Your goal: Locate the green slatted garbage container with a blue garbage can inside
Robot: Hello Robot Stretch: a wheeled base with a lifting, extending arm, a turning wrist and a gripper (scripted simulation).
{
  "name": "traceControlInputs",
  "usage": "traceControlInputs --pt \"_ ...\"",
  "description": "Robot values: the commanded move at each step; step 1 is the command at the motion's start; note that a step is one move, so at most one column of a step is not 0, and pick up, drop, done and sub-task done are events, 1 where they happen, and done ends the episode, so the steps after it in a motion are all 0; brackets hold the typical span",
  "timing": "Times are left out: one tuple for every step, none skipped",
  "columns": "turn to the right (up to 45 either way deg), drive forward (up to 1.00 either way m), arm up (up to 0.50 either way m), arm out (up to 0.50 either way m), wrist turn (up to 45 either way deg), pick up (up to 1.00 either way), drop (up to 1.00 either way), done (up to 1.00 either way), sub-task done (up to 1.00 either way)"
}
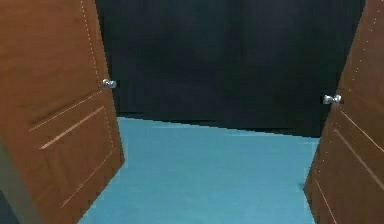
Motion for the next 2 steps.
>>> traceControlInputs --pt "0.0 1.00 0.00 0.00 0.0 0.00 0.00 0.00 0.00" --pt "0.0 1.00 0.00 0.00 0.0 0.00 0.00 0.00 0.00"
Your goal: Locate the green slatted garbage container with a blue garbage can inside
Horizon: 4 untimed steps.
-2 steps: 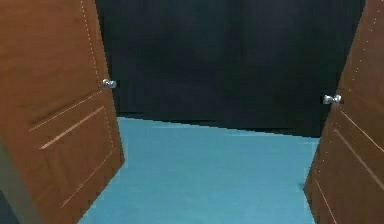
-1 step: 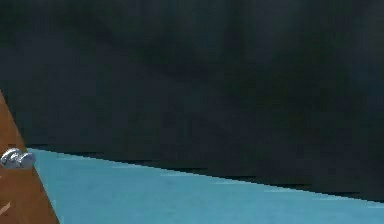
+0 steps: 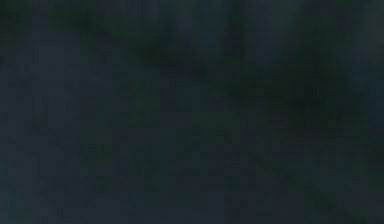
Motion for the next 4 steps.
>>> traceControlInputs --pt "-45.0 0.00 0.00 0.00 0.0 0.00 0.00 0.00 0.00" --pt "-30.0 0.00 0.00 0.00 0.0 0.00 0.00 0.00 0.00" --pt "0.0 0.80 0.00 0.00 0.0 0.00 0.00 0.00 0.00" --pt "-30.0 0.00 0.00 0.00 0.0 0.00 0.00 0.00 0.00"
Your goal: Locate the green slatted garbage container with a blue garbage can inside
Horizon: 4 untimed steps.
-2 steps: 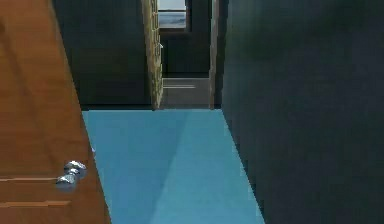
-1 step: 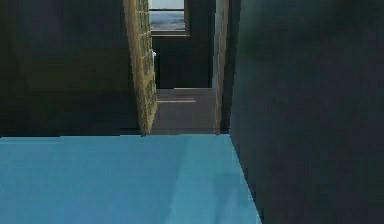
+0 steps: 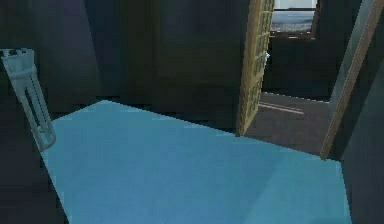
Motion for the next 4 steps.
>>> traceControlInputs --pt "0.0 0.55 0.00 0.00 0.0 0.00 0.00 0.00 0.00" --pt "-33.0 0.00 0.00 0.00 0.0 0.00 0.00 0.00 0.00" --pt "0.0 0.90 0.00 0.00 0.0 0.00 0.00 0.00 0.00" --pt "-27.0 0.00 0.00 0.00 0.0 0.00 0.00 0.00 0.00"
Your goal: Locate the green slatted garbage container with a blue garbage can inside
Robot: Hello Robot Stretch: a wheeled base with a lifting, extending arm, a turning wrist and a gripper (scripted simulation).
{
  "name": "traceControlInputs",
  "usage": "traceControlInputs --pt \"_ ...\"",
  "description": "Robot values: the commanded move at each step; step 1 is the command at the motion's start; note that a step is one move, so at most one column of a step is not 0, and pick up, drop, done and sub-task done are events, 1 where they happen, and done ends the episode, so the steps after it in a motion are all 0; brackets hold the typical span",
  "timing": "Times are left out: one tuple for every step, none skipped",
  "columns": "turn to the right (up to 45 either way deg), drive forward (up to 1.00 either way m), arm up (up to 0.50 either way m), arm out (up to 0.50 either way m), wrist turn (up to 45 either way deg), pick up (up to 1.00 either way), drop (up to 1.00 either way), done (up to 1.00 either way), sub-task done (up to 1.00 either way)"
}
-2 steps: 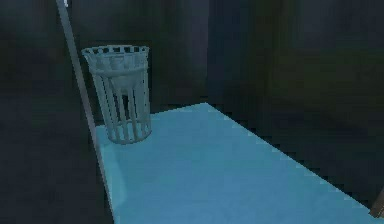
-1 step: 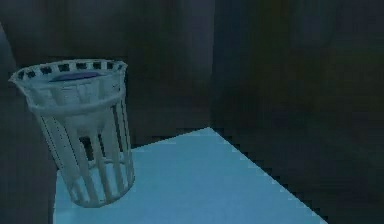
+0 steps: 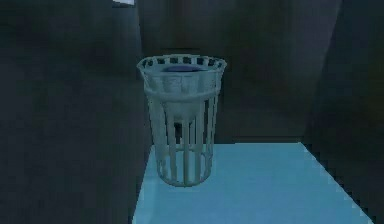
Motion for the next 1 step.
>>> traceControlInputs --pt "0.0 0.60 0.00 0.00 0.0 0.00 0.00 0.00 0.00"
